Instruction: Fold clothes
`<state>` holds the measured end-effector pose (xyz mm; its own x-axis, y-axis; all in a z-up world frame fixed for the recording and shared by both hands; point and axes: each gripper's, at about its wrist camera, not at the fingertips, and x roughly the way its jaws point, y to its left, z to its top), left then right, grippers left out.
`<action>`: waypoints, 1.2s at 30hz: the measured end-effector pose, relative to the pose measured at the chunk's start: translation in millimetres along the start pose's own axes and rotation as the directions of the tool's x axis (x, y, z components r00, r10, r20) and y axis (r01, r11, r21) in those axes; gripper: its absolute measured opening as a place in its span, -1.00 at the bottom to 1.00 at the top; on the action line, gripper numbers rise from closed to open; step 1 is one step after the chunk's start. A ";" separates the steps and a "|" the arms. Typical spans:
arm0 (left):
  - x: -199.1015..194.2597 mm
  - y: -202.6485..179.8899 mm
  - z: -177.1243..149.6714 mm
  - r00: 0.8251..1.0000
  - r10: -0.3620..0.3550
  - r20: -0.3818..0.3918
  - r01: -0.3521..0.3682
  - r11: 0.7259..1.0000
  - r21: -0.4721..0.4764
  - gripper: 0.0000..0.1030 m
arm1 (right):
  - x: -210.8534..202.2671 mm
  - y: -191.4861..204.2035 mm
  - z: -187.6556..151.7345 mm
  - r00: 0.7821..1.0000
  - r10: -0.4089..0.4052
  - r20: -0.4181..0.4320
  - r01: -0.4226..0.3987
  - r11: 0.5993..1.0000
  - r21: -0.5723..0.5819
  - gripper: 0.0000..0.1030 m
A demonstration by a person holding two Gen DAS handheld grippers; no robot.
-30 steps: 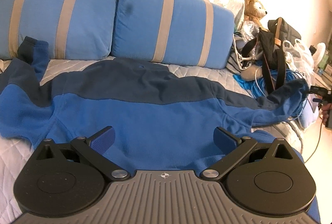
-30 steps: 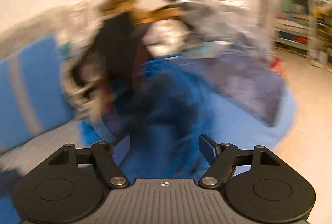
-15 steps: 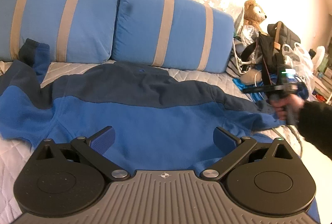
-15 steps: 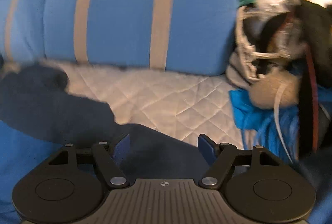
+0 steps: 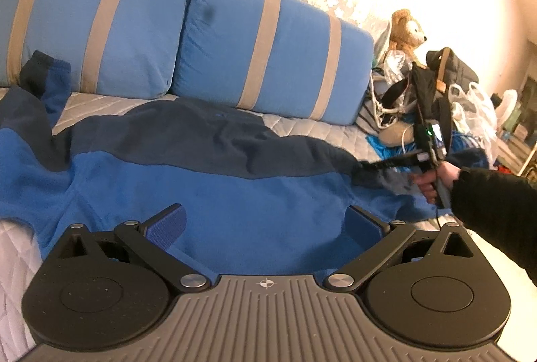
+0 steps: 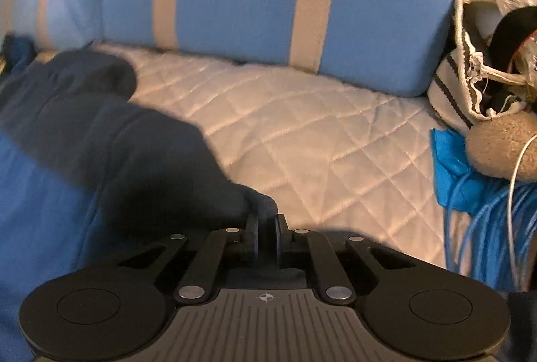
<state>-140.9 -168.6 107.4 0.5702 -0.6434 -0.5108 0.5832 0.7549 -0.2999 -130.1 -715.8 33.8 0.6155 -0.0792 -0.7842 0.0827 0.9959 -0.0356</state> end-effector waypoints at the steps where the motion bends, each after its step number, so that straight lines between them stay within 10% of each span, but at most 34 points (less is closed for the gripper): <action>1: -0.8 -0.5 -0.6 1.000 0.001 0.006 -0.001 1.000 0.000 1.00 | -4.8 -1.3 -0.2 1.000 -0.003 -0.001 0.003 1.000 0.005 -0.69; 7: -0.7 -4.1 -1.6 1.000 0.007 0.009 -0.007 1.000 0.017 1.00 | -24.7 -6.4 24.0 0.985 0.000 0.175 -0.041 0.971 0.234 0.24; 16: -0.4 1.4 -1.2 1.000 -0.005 0.015 0.005 1.000 -0.013 1.00 | 39.4 47.9 80.2 0.982 -0.047 0.184 0.006 0.976 0.217 0.51; 27: 0.6 1.9 -1.3 1.000 -0.013 0.018 0.013 1.000 -0.017 1.00 | 56.4 141.2 46.2 0.991 -0.036 0.131 0.077 0.945 -0.319 0.68; 36: 1.2 3.6 -1.7 1.000 -0.020 0.018 0.021 0.999 -0.025 1.00 | 47.9 116.4 84.3 0.982 0.032 0.185 -0.006 0.990 -0.139 0.69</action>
<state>-139.1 -166.4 104.4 0.5685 -0.6606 -0.4903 0.5800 0.7445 -0.3306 -25.0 -607.3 44.3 0.7524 -0.0536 -0.6565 -0.0305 0.9928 -0.1161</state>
